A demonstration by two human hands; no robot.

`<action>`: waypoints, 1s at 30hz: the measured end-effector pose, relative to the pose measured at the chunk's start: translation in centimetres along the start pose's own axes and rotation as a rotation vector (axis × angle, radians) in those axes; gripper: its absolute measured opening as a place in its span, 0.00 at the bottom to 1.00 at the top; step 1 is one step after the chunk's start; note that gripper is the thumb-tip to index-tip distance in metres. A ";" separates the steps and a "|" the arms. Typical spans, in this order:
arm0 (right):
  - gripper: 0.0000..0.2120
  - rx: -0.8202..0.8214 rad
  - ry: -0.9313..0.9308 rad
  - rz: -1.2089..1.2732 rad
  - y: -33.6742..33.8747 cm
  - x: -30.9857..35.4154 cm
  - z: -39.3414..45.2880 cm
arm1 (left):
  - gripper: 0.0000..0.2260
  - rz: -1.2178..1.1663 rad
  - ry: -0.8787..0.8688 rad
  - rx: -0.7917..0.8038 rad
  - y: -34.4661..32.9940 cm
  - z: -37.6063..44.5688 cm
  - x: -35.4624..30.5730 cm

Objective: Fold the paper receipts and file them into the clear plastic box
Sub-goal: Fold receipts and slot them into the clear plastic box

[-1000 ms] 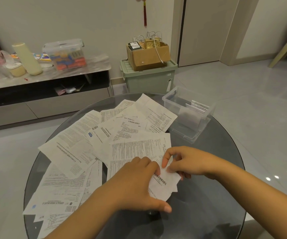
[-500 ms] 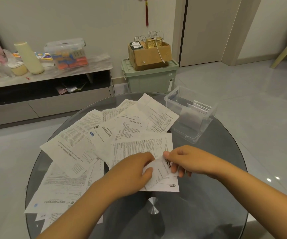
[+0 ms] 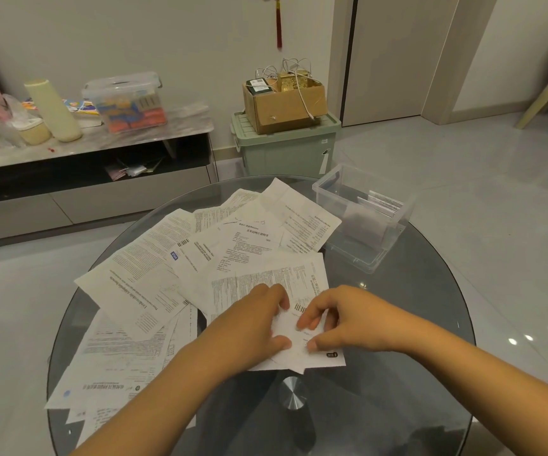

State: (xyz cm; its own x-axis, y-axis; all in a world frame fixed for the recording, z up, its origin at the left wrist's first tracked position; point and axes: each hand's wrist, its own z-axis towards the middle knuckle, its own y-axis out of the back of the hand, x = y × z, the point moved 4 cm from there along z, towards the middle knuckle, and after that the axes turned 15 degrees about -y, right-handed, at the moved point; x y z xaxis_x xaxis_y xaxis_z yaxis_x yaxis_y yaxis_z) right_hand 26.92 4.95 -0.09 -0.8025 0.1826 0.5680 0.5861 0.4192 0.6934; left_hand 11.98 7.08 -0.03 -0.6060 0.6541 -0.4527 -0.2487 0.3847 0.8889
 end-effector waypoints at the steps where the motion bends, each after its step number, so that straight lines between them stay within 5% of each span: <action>1: 0.14 0.005 0.008 -0.031 -0.1 0.1 -0.1 | 0.16 0.004 -0.007 0.013 -0.1 0.0 -0.2; 9: 0.25 0.030 0.072 -0.200 -0.9 0.1 -0.5 | 0.27 0.096 -0.054 0.161 -0.5 -0.5 -0.2; 13: 0.27 -0.006 0.100 -0.310 -1.5 0.3 -0.6 | 0.24 0.112 -0.140 0.155 -0.5 -0.5 -0.5; 23: 0.06 0.067 0.027 -0.091 0.2 0.2 -0.8 | 0.14 -0.017 -0.129 0.078 0.1 -0.1 -0.3; 30: 0.09 -0.129 -0.004 -0.108 0.5 -0.5 0.3 | 0.14 -0.059 -0.067 0.024 0.3 0.0 -0.4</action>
State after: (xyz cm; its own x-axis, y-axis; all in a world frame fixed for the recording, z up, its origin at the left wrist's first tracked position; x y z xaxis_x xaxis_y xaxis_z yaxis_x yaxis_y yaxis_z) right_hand 27.62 5.31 -0.17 -0.8618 0.1462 0.4857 0.5058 0.3187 0.8016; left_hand 12.18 6.95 0.41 -0.5386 0.6717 -0.5086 -0.2640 0.4388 0.8590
